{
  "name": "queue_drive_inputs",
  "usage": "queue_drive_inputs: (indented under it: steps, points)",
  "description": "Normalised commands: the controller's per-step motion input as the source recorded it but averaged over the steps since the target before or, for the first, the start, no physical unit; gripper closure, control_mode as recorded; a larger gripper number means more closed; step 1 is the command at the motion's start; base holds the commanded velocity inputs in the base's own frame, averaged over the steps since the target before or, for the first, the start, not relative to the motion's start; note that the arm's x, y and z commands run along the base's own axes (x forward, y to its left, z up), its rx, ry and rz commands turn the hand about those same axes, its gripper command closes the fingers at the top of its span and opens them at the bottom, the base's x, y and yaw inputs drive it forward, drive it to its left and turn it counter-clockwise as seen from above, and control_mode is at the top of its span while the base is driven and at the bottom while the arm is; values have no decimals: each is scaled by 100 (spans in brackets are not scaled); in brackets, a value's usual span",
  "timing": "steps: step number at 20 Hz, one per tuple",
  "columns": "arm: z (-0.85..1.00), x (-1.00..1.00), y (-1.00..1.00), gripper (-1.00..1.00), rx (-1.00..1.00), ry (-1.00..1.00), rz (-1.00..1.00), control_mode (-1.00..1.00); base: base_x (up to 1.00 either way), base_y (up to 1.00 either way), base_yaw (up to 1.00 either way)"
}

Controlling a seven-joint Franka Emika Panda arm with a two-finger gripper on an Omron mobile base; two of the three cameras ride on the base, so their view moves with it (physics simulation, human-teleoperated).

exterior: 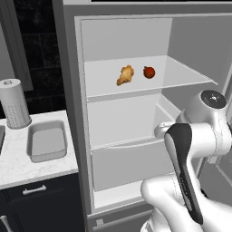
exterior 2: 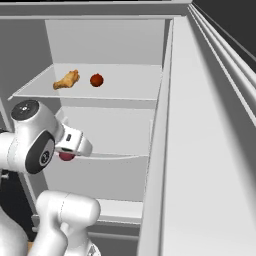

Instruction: Place one tomato and one chicken drumstick in each tupperware on the nearby counter, to pack two identical lunches.

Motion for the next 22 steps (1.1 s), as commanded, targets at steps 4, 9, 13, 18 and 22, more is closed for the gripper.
queue_drive_inputs:
  steps: [4,9,13,18,22]
  points:
    - [2,-16,0,100,2,-9,-7,-100,0,0,0]
    - [0,0,0,100,0,0,0,-100,0,0,0]
    - [0,0,0,100,0,0,0,-100,0,0,0]
    - [0,-32,0,100,0,0,0,100,-19,0,0]
    - [0,0,0,100,0,0,0,100,-100,17,3]
